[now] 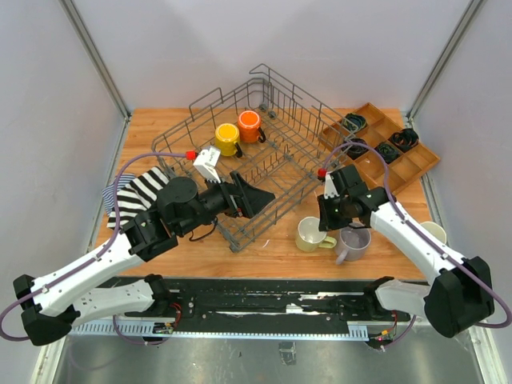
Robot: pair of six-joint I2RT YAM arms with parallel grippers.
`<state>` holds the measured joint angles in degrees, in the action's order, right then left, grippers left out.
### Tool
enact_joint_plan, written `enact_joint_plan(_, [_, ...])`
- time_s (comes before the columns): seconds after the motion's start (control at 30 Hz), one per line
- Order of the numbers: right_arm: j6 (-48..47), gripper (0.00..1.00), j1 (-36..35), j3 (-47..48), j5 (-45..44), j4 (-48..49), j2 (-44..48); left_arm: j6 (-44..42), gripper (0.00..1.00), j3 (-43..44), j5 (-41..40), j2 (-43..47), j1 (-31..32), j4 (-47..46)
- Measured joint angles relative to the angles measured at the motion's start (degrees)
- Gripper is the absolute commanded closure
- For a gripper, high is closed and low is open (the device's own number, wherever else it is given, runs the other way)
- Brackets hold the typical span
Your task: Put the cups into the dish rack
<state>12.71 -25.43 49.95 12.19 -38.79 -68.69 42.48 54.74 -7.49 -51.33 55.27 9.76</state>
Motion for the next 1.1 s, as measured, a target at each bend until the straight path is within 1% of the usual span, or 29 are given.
enact_joint_plan(0.07, [0.50, 0.97, 0.00, -0.15, -0.22, -0.57, 0.68, -0.02, 0.01, -0.02, -0.13, -0.04, 0.00, 0.00])
enact_joint_plan(0.1, [0.87, 0.99, 0.00, -0.33, -0.39, -1.05, 1.18, -0.04, 0.01, -0.02, -0.13, -0.09, 0.00, 0.00])
enact_joint_plan(0.37, [6.32, 0.99, 0.00, -0.59, -1.97, -5.38, 8.13, -0.63, 0.00, -0.28, -0.02, -1.31, 0.00, 0.00])
enact_joint_plan(0.47, [8.09, 0.99, 0.00, 0.42, -2.21, -7.93, 10.49, -2.01, 0.00, -0.87, 1.36, -1.51, 0.00, -0.63])
enact_joint_plan(0.67, [11.85, 0.99, 0.00, 8.87, -1.40, -11.85, 12.81, -4.94, 0.00, -4.70, 4.72, -0.31, 0.00, -4.98])
enact_joint_plan(0.77, [14.14, 0.99, 0.39, 15.19, 0.02, -12.63, 12.76, -7.82, 0.00, -6.56, 6.49, 1.73, 0.00, -6.99])
enact_joint_plan(0.87, [15.91, 0.99, 1.51, 21.57, 2.03, -12.96, 11.96, -11.74, 0.00, -6.60, 8.59, 3.65, 0.00, -8.92])
enact_joint_plan(1.0, [18.03, 0.99, 4.98, 29.64, 7.04, -12.37, 9.44, -16.13, 0.00, -6.64, 11.23, 5.88, 0.00, -11.56])
enact_joint_plan(1.1, [20.70, 0.99, 8.11, 32.85, 12.31, -9.94, 7.93, -18.03, 0.00, -6.78, 13.11, 6.49, 0.00, -15.08])
